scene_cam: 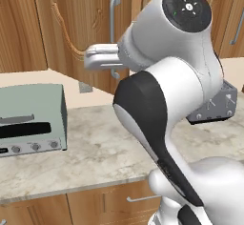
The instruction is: Move the bowls from the cabinet to the plates on the dining table.
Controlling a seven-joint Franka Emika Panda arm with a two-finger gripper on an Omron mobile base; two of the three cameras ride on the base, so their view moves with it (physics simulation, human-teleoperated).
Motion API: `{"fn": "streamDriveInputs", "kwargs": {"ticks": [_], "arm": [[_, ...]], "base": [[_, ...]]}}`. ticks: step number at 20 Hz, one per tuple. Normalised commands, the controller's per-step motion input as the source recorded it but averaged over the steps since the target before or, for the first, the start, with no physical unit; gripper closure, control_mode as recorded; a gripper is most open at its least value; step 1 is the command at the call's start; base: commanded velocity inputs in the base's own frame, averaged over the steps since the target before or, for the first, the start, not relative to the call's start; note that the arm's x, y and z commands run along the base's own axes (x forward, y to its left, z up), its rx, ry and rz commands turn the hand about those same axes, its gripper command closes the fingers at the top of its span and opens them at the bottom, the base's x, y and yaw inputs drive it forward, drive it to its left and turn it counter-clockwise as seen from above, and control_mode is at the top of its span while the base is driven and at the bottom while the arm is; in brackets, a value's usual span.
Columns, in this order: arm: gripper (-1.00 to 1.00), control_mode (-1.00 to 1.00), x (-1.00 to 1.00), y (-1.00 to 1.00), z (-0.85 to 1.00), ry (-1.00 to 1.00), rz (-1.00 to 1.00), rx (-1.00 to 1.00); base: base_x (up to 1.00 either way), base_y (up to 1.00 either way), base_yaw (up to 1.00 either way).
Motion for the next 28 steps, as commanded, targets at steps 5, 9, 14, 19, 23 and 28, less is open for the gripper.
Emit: {"fn": "streamDriveInputs", "kwargs": {"ticks": [5,9,14,19,23,28], "arm": [[-1.00,-1.00,-0.60,-0.60,0.10,0.00,0.00,0.04],[-1.00,-1.00,-0.07,-0.98,0.00,0.00,0.00,0.00],[-1.00,-1.00,0.52,-1.00,0.00,0.03,0.00,0.03],[-1.00,-1.00,0.65,-0.88,0.00,0.03,0.00,0.09],[-1.00,-1.00,0.84,-0.17,-0.04,0.04,-0.04,0.05],[-1.00,-1.00,0.97,0.04,-0.16,0.03,-0.08,0.02]], "base": [[0.00,0.00,0.00],[0.00,0.00,0.00],[0.00,0.00,0.00],[0.00,0.00,0.00],[0.00,0.00,0.00],[0.00,0.00,0.00]]}}
